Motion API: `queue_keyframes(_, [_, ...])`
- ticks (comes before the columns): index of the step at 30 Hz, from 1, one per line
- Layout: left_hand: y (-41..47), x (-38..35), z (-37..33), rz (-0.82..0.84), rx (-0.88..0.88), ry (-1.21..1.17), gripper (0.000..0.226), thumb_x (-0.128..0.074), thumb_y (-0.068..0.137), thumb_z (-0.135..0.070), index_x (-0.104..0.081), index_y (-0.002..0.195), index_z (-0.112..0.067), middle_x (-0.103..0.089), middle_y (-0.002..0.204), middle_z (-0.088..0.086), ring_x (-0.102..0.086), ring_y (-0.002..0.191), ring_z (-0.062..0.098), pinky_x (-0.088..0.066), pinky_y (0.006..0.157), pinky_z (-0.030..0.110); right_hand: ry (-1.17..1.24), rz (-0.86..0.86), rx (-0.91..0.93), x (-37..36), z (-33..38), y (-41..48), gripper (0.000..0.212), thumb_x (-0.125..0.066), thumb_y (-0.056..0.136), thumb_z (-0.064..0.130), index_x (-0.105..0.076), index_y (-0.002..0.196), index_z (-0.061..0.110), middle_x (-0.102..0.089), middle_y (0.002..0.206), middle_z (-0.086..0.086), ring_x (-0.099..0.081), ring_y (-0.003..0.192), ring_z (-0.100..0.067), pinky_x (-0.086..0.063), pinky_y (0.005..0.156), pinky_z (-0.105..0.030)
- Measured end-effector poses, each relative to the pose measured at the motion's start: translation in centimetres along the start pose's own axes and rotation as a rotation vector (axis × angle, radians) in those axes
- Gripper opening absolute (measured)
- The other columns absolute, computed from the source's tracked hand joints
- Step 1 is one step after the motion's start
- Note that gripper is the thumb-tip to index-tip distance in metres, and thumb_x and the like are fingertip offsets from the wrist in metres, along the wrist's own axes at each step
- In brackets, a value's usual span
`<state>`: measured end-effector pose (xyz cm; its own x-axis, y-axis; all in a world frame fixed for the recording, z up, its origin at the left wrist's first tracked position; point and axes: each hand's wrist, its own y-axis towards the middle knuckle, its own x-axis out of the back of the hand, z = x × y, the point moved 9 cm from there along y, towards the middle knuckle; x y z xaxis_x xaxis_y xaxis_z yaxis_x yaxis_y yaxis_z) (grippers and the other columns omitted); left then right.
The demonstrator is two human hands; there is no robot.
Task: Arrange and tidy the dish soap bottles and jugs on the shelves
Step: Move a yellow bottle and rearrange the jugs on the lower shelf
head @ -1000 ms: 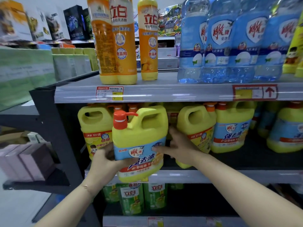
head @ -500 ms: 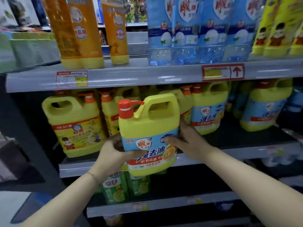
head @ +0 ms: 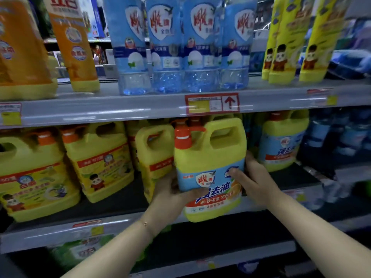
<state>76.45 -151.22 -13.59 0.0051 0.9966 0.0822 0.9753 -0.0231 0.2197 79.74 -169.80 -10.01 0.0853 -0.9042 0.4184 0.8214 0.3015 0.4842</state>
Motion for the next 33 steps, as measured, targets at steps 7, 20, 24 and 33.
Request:
queue_keyframes(7, [4.6, -5.5, 1.2, -0.076, -0.085, -0.054, 0.047, -0.078, 0.075, -0.007, -0.061, 0.116, -0.02, -0.073, 0.105, -0.009, -0.07, 0.094, 0.009, -0.055, 0.071, 0.019, -0.147, -0.048, -0.078, 4.9, -5.5, 1.5, 0.045, -0.046, 0.082, 0.058, -0.034, 0.123, 0.044, -0.058, 0.108, 0.029, -0.058, 0.092, 0.014, -0.051, 0.079, -0.023])
queue_keyframes(20, [6.9, -4.9, 2.8, -0.314, -0.193, 0.569, 0.089, -0.06, 0.063, -0.073, -0.046, 0.134, -0.022, -0.043, 0.117, -0.005, -0.045, 0.111, 0.011, -0.045, 0.097, 0.035, -0.241, -0.151, 0.018, 5.9, -8.4, 2.9, 0.054, -0.052, 0.082, 0.056, -0.039, 0.123, 0.024, -0.062, 0.107, 0.008, -0.064, 0.086, -0.007, -0.049, 0.063, -0.018])
queue_keyframes(24, [6.7, -5.0, 1.5, -0.266, -0.235, 0.607, 0.08, -0.076, 0.068, -0.054, -0.041, 0.133, -0.022, -0.045, 0.12, -0.009, -0.045, 0.109, 0.005, -0.041, 0.093, 0.021, -0.6, -0.283, 0.322, 5.3, -3.9, 1.6, 0.022, -0.053, 0.093, 0.038, -0.044, 0.097, 0.018, -0.059, 0.083, -0.005, -0.059, 0.055, -0.017, -0.037, 0.044, -0.019])
queue_keyframes(33, [-0.2, -1.0, -4.2, -0.485, -0.695, 1.173, 0.028, -0.057, 0.079, -0.031, -0.053, 0.101, -0.015, -0.054, 0.091, 0.005, -0.053, 0.078, 0.02, -0.042, 0.056, 0.022, -0.717, 0.216, 0.483, -5.2, 2.3, 2.5, 0.025, -0.046, 0.087, 0.03, -0.06, 0.102, 0.015, -0.061, 0.091, -0.003, -0.063, 0.072, -0.025, -0.05, 0.053, -0.033])
